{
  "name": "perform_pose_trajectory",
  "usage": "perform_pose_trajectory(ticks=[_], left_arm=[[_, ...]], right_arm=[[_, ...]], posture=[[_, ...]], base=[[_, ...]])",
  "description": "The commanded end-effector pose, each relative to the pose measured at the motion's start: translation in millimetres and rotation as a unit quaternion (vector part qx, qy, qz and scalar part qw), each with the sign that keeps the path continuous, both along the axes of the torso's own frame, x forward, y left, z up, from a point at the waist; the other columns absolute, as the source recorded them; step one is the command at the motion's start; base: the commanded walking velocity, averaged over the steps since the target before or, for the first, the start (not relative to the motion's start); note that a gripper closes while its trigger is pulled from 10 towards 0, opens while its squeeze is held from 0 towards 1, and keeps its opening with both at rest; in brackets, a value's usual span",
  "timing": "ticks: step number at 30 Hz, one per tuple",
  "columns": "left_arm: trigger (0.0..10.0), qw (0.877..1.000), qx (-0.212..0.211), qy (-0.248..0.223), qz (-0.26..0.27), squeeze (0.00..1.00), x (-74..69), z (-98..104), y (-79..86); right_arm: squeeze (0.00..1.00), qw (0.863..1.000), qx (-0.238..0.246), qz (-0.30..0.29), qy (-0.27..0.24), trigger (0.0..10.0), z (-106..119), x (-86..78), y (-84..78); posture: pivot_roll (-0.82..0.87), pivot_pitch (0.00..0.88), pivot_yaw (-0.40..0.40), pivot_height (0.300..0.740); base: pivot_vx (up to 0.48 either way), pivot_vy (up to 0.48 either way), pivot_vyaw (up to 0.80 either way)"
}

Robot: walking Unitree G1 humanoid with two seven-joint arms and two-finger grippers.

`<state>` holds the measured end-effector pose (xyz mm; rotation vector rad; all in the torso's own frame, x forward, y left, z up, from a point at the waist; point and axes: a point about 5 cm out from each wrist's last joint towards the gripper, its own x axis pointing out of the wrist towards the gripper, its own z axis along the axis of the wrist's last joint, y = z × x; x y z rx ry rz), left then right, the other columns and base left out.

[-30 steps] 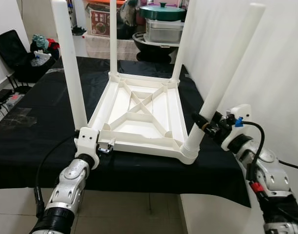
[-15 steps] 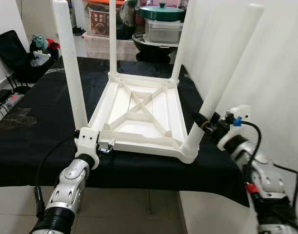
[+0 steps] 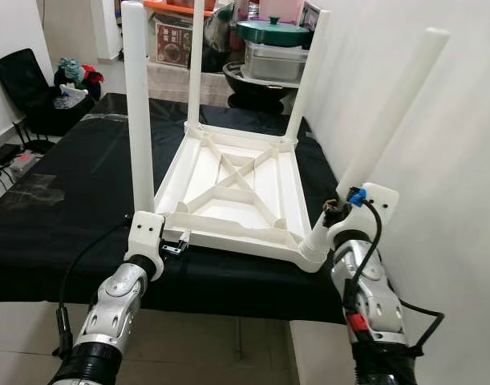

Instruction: Building children table

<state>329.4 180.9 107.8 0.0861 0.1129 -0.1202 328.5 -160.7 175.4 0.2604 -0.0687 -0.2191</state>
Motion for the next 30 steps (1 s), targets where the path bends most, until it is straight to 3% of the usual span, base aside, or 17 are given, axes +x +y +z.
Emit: perform_pose_trajectory(ticks=[1,3,4,5,10,11,19,20,21,22,24,25,27,30], left_arm=[[10.0,0.998,0.007,0.016,0.053,0.00,-2.9,-4.8,24.5],[10.0,0.998,0.007,0.016,0.054,0.00,-3.6,-5.5,24.9],[10.0,0.998,0.007,0.017,0.055,0.00,-4.4,-6.4,24.6],[10.0,0.998,0.005,0.020,0.053,0.00,-6.2,-9.0,21.7],[10.0,0.998,0.004,0.020,0.052,0.00,-6.3,-9.4,20.5],[10.0,0.998,0.004,0.020,0.051,0.00,-5.6,-9.0,20.3],[10.0,0.998,0.005,0.019,0.053,0.00,-4.2,-7.3,22.5],[10.0,0.998,0.005,0.019,0.053,0.00,-4.3,-7.3,22.5],[10.0,0.998,0.005,0.019,0.053,0.00,-4.4,-7.3,22.6],[10.0,0.998,0.005,0.019,0.053,0.00,-4.4,-7.3,22.6],[10.0,0.998,0.005,0.019,0.055,0.00,-4.9,-7.9,23.8],[10.0,0.998,0.005,0.019,0.056,0.00,-5.0,-8.1,24.1],[10.0,0.998,0.004,0.018,0.056,0.00,-4.4,-8.1,22.8],[10.0,0.998,0.003,0.016,0.055,0.00,-3.7,-7.7,22.0]], right_arm=[[0.00,0.996,0.032,-0.044,0.072,0.0,-29.8,-7.2,-12.6],[0.00,0.996,0.030,-0.037,0.077,0.0,-28.3,-7.1,-10.7],[0.00,0.995,0.029,-0.032,0.086,3.7,-26.6,-7.2,-7.0],[0.00,0.996,0.008,-0.011,0.088,10.0,-19.9,-5.5,-1.5],[0.00,0.997,-0.001,0.002,0.074,10.0,-14.9,-4.3,-2.3],[1.00,0.999,0.002,0.002,0.053,10.0,-8.7,-4.2,-8.0],[1.00,0.997,-0.024,0.031,0.060,10.0,-4.3,-1.0,-13.8],[0.91,0.997,-0.022,0.043,0.054,10.0,-2.2,-0.7,-14.0],[0.00,0.996,-0.016,0.083,0.039,10.0,3.5,0.9,-15.8],[0.00,0.996,-0.016,0.083,0.039,10.0,3.5,0.9,-15.8],[0.00,0.976,-0.028,0.216,-0.023,10.0,30.2,3.5,-55.1],[0.00,0.967,-0.028,0.250,-0.043,10.0,40.4,2.7,-69.8],[0.00,0.961,-0.012,0.271,-0.048,10.0,44.4,2.5,-95.0],[0.00,0.961,-0.005,0.276,-0.033,10.0,40.9,3.5,-104.9]], posture=[[0.06,0.000,-0.119,0.740],[0.05,0.000,-0.119,0.740],[0.05,0.000,-0.120,0.740],[0.05,0.000,-0.118,0.740],[0.05,0.000,-0.117,0.740],[0.05,0.000,-0.118,0.740],[0.05,0.000,-0.118,0.740],[0.05,0.000,-0.120,0.740],[0.05,0.000,-0.121,0.740],[0.05,0.000,-0.121,0.740],[0.05,0.000,-0.125,0.740],[0.05,0.000,-0.125,0.740],[0.05,0.000,-0.129,0.740],[0.05,0.000,-0.127,0.740]], base=[[0.000,0.000,0.00],[0.000,0.000,0.00],[0.000,0.000,0.00],[0.000,0.000,0.00],[0.000,0.000,0.00],[0.000,0.000,0.00],[0.000,0.000,0.00],[0.000,0.000,0.00],[0.000,0.000,0.00],[0.000,0.000,0.00],[0.000,0.000,0.00],[0.000,0.000,0.00],[0.000,0.000,0.00],[0.000,0.000,0.00]])
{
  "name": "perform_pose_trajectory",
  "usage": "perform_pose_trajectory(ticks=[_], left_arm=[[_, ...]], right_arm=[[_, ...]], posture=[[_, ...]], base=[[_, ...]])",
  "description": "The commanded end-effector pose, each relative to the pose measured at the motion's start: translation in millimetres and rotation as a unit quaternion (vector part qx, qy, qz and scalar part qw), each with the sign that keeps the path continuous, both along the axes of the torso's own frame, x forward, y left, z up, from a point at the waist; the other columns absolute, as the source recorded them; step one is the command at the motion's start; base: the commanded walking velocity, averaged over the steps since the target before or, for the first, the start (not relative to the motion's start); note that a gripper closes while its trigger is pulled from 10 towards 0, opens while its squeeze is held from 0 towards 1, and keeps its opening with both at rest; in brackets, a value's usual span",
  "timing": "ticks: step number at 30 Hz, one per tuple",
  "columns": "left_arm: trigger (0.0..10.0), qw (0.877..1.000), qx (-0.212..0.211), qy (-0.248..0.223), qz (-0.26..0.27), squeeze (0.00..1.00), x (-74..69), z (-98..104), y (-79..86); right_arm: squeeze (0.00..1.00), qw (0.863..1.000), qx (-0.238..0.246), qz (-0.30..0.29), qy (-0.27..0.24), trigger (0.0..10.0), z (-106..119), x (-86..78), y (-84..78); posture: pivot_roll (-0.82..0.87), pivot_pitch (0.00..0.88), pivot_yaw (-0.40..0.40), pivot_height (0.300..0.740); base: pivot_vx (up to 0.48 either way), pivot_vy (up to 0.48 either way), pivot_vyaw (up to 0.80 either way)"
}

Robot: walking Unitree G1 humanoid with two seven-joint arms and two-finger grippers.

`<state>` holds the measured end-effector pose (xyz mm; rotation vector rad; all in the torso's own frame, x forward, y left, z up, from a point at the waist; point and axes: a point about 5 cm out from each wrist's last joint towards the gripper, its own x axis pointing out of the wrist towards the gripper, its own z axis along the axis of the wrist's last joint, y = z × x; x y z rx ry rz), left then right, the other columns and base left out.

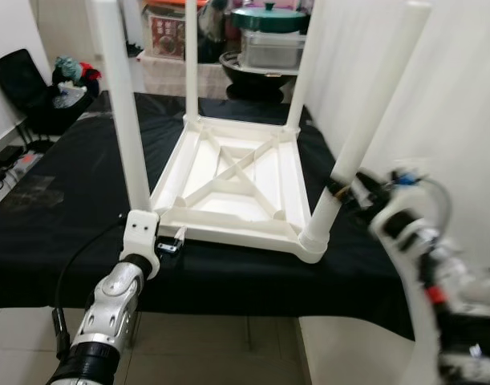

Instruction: Building children table

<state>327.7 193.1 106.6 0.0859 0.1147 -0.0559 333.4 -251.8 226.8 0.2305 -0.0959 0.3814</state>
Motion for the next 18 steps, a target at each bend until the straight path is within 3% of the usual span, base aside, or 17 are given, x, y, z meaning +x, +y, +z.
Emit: perform_pose_trajectory(ticks=[1,4,5,7,8,10,11,12,18], left_arm=[[10.0,1.000,0.001,0.017,0.023,0.00,-1.7,-6.4,9.7],[10.0,1.000,0.001,0.017,0.022,0.00,-1.5,-6.3,9.6],[10.0,1.000,0.001,0.017,0.021,0.00,-1.4,-6.3,9.5],[10.0,1.000,0.001,0.017,0.021,0.00,-1.4,-6.3,9.5],[10.0,1.000,0.002,0.017,0.020,0.00,-1.0,-6.1,9.2],[10.0,1.000,0.003,0.016,0.018,0.00,-0.3,-5.6,8.8],[10.0,1.000,0.004,0.016,0.016,0.00,0.4,-4.9,8.5],[10.0,1.000,0.004,0.015,0.015,0.00,1.1,-4.3,8.3],[10.0,1.000,0.005,0.015,0.013,0.00,2.1,-4.1,7.5]], right_arm=[[0.00,0.999,0.013,-0.017,0.027,10.0,-11.4,-0.7,-14.8],[0.00,0.999,0.011,-0.016,0.028,9.3,-11.7,-0.3,-14.8],[0.00,0.999,0.010,-0.016,0.026,8.4,-11.5,-0.1,-14.3],[0.00,0.999,0.010,-0.016,0.026,8.4,-11.5,-0.1,-14.3],[0.00,1.000,0.009,-0.009,0.025,4.0,-13.3,-0.1,-11.8],[0.00,1.000,0.003,-0.001,0.028,3.8,-16.8,-0.4,-7.8],[0.00,1.000,-0.004,0.009,0.029,2.9,-20.2,-0.2,-5.1],[0.00,0.999,-0.007,0.014,0.029,0.0,-22.5,0.0,-3.1],[0.00,1.000,-0.012,0.007,0.016,0.0,-22.2,0.4,0.9]], posture=[[0.05,0.000,-0.126,0.740],[0.05,0.000,-0.125,0.740],[0.05,0.000,-0.125,0.740],[0.05,0.000,-0.125,0.740],[0.05,0.000,-0.120,0.740],[0.05,0.000,-0.115,0.740],[0.05,0.000,-0.112,0.740],[0.05,0.000,-0.109,0.740],[0.04,0.000,-0.107,0.740]], base=[[0.000,0.000,0.00],[0.000,0.000,0.00],[0.000,0.000,0.00],[0.000,0.000,0.00],[0.000,0.000,0.00],[0.000,0.000,0.00],[0.000,0.000,0.00],[0.000,0.000,0.00],[0.000,0.000,0.00]])
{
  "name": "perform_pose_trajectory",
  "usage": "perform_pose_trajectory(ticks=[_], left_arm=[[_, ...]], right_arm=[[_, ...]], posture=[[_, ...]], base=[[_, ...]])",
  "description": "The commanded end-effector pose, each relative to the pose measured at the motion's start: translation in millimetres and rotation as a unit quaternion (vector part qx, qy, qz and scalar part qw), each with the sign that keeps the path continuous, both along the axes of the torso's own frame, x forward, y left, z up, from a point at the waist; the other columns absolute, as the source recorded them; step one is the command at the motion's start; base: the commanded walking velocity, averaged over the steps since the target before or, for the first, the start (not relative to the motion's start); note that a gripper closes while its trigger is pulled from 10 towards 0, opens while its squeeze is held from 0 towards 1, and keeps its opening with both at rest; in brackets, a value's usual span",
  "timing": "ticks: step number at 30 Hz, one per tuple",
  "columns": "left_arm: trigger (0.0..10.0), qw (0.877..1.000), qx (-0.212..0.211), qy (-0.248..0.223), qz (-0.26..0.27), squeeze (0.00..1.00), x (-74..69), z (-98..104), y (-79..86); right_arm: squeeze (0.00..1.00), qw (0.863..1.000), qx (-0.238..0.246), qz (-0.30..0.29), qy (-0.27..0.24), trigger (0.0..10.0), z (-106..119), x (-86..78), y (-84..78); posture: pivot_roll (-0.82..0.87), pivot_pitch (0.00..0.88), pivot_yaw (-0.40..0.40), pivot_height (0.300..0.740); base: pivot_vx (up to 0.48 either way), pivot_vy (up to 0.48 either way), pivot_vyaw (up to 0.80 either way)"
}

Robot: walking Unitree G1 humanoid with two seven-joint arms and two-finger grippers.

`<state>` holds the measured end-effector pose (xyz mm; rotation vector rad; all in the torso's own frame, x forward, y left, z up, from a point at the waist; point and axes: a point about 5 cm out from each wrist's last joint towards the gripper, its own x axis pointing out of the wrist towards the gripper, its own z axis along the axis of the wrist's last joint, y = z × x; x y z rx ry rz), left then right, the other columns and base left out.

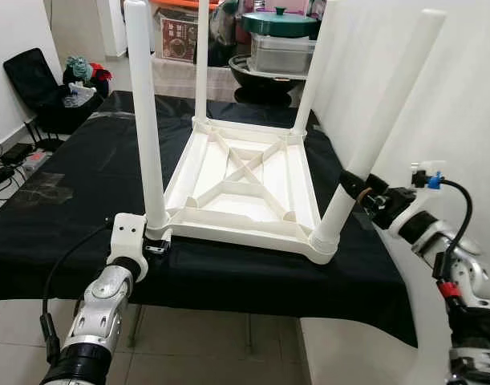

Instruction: Building children table

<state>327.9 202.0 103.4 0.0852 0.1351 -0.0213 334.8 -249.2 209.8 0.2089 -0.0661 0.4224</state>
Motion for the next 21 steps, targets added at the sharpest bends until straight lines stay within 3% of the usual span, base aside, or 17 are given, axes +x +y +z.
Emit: perform_pose_trajectory(ticks=[1,3,4,5,6,7,10,12,14,15,16,18,20,21], left_arm=[[10.0,1.000,0.004,0.006,-0.005,0.00,1.9,-0.9,-1.4],[10.0,1.000,0.004,0.006,-0.006,0.00,2.0,-1.1,-1.8],[10.0,1.000,0.004,0.007,-0.006,0.00,1.8,-1.2,-1.7],[10.0,1.000,0.004,0.007,-0.006,0.00,1.8,-1.2,-1.7],[10.0,1.000,0.004,0.007,-0.006,0.00,1.4,-1.6,-1.7],[10.0,1.000,0.004,0.008,-0.006,0.00,0.8,-2.3,-2.5],[10.0,1.000,0.004,0.008,-0.007,0.00,0.6,-2.5,-3.1],[10.0,1.000,0.004,0.008,-0.008,0.00,0.1,-2.6,-3.2],[10.0,1.000,0.004,0.008,-0.008,0.00,0.1,-2.6,-3.2],[10.0,1.000,0.005,0.009,-0.007,0.00,0.1,-2.2,-1.7],[10.0,1.000,0.005,0.009,-0.007,0.00,0.1,-2.2,-1.7],[10.0,1.000,0.007,0.010,-0.008,0.00,0.3,-2.2,-0.9],[10.0,1.000,0.008,0.011,-0.009,0.00,0.8,-2.3,-1.2],[10.0,1.000,0.008,0.011,-0.009,0.00,1.1,-2.3,-1.7]], right_arm=[[0.00,1.000,0.002,-0.014,0.006,0.0,-5.2,-1.0,-1.8],[0.00,0.998,0.005,-0.062,0.007,0.0,-5.2,0.9,-3.1],[0.00,0.992,0.026,-0.126,0.010,0.0,-5.5,2.8,-6.9],[0.00,0.992,0.026,-0.126,0.010,0.0,-5.5,2.8,-6.9],[0.00,0.978,0.052,-0.199,0.026,0.0,-12.2,2.2,-9.4],[0.00,0.945,0.071,-0.312,0.069,0.0,-35.5,-7.5,-6.0],[0.00,0.935,0.070,-0.337,0.081,0.0,-43.8,-12.2,-3.1],[0.00,0.910,0.067,-0.393,0.116,0.0,-62.7,-24.3,3.3],[0.00,0.910,0.067,-0.393,0.116,0.0,-62.7,-24.3,3.3],[0.00,0.889,0.070,-0.429,0.144,0.0,-77.0,-37.3,22.1],[0.00,0.889,0.070,-0.429,0.144,0.0,-77.0,-37.3,22.1],[0.00,0.901,0.069,-0.397,0.159,0.0,-79.4,-39.3,48.6],[0.00,0.922,0.047,-0.347,0.163,0.5,-77.0,-33.3,64.6],[0.00,0.933,0.039,-0.321,0.155,10.0,-73.6,-29.2,68.8]], posture=[[0.04,0.000,-0.107,0.740],[0.04,0.000,-0.106,0.740],[0.04,0.000,-0.108,0.740],[0.04,0.000,-0.108,0.740],[0.04,0.000,-0.106,0.740],[0.05,0.000,-0.104,0.740],[0.05,0.000,-0.104,0.740],[0.05,0.000,-0.102,0.740],[0.05,0.000,-0.102,0.740],[0.04,0.000,-0.095,0.740],[0.04,0.000,-0.095,0.740],[0.04,0.000,-0.093,0.740],[0.04,0.000,-0.094,0.740],[0.04,0.000,-0.095,0.740]], base=[[0.000,0.000,0.00],[0.000,0.000,0.00],[0.000,0.000,0.00],[0.000,0.000,0.00],[0.000,0.000,0.00],[0.000,0.000,0.00],[0.000,0.000,0.00],[0.000,0.000,0.00],[0.000,0.000,0.00],[0.000,0.000,0.00],[0.000,0.000,0.00],[0.000,0.000,0.00],[0.000,0.000,0.00],[0.000,0.000,0.00]])
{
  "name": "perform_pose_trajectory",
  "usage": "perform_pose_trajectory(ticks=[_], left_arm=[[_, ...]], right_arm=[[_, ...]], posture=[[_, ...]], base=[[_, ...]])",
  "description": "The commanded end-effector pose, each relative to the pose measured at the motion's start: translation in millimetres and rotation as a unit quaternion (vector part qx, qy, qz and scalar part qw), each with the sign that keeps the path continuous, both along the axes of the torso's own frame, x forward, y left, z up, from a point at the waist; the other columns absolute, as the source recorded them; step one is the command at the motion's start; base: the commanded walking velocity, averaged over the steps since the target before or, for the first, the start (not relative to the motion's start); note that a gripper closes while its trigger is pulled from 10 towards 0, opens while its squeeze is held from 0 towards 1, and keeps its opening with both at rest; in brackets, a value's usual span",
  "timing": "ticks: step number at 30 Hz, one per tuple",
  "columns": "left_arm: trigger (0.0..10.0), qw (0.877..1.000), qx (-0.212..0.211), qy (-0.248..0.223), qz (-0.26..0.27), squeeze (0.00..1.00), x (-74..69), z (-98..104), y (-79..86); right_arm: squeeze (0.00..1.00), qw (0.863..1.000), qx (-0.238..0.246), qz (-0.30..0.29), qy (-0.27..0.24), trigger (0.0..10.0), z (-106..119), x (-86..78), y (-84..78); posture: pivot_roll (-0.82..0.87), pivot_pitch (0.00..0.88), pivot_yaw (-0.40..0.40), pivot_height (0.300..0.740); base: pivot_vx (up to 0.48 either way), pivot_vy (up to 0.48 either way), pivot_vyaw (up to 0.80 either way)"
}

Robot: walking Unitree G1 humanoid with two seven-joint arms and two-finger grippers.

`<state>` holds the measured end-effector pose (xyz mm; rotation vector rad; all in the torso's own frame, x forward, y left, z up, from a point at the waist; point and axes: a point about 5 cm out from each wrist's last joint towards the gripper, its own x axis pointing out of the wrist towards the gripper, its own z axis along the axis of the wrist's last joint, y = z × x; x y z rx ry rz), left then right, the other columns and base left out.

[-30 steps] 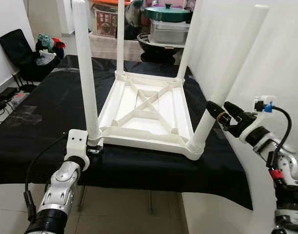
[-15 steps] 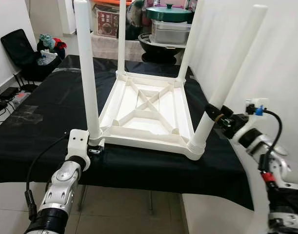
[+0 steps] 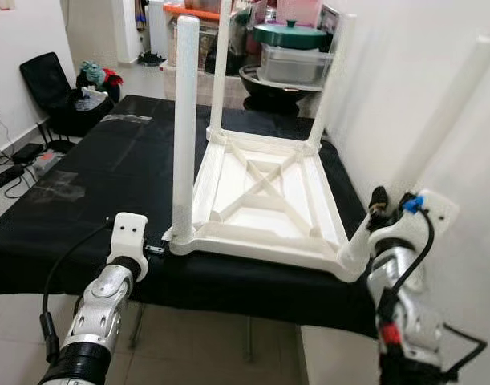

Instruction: Building children table

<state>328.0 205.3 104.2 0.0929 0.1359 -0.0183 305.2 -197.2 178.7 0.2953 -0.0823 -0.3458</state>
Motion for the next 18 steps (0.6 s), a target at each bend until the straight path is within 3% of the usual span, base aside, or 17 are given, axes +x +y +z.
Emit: perform_pose_trajectory(ticks=[1,5,6,9,10,13,15,17,18], left_arm=[[10.0,1.000,0.004,0.010,-0.010,0.00,1.2,-3.0,-5.3],[10.0,1.000,0.003,0.010,-0.011,0.00,1.4,-2.9,-6.3],[10.0,1.000,0.002,0.010,-0.010,0.00,1.3,-3.0,-6.4],[10.0,1.000,0.001,0.010,-0.009,0.00,0.4,-3.7,-5.7],[10.0,1.000,0.001,0.011,-0.008,0.00,-0.3,-4.3,-5.1],[10.0,1.000,0.002,0.012,-0.007,0.00,-0.8,-4.9,-4.4],[10.0,1.000,0.001,0.011,-0.006,0.00,-0.6,-4.4,-3.9],[10.0,1.000,0.001,0.011,-0.005,0.00,-0.4,-4.2,-4.0],[10.0,1.000,0.000,0.010,-0.004,0.00,-0.1,-4.1,-4.1]], right_arm=[[0.00,0.992,0.021,0.069,0.100,10.0,-38.2,2.7,19.5],[0.00,0.995,0.015,0.080,0.053,10.0,-24.3,5.9,16.5],[1.00,0.996,0.014,0.080,0.042,10.0,-20.6,7.3,11.5],[1.00,0.992,0.023,0.118,0.027,10.0,-12.4,11.8,7.9],[0.00,0.987,0.024,0.161,0.014,10.0,-6.3,14.5,8.5],[0.00,0.954,0.029,0.295,-0.035,10.0,11.8,13.8,6.5],[0.00,0.932,0.009,0.360,-0.046,10.0,17.1,10.2,-3.9],[0.00,0.928,-0.006,0.370,-0.042,10.0,16.1,10.0,-11.8],[0.00,0.929,-0.028,0.367,-0.025,10.0,11.8,13.1,-29.3]], posture=[[0.04,0.000,-0.095,0.740],[0.04,0.000,-0.101,0.740],[0.04,0.000,-0.101,0.740],[0.04,0.000,-0.103,0.740],[0.04,0.000,-0.104,0.740],[0.04,0.000,-0.106,0.740],[0.04,0.000,-0.106,0.740],[0.04,0.000,-0.109,0.740],[0.04,0.000,-0.110,0.740]], base=[[0.000,0.000,0.00],[0.000,0.000,0.00],[0.000,0.000,0.00],[0.000,0.000,0.00],[0.000,0.000,0.00],[0.000,0.000,0.00],[0.000,0.000,0.00],[0.000,0.000,0.00],[0.000,0.000,0.00]])
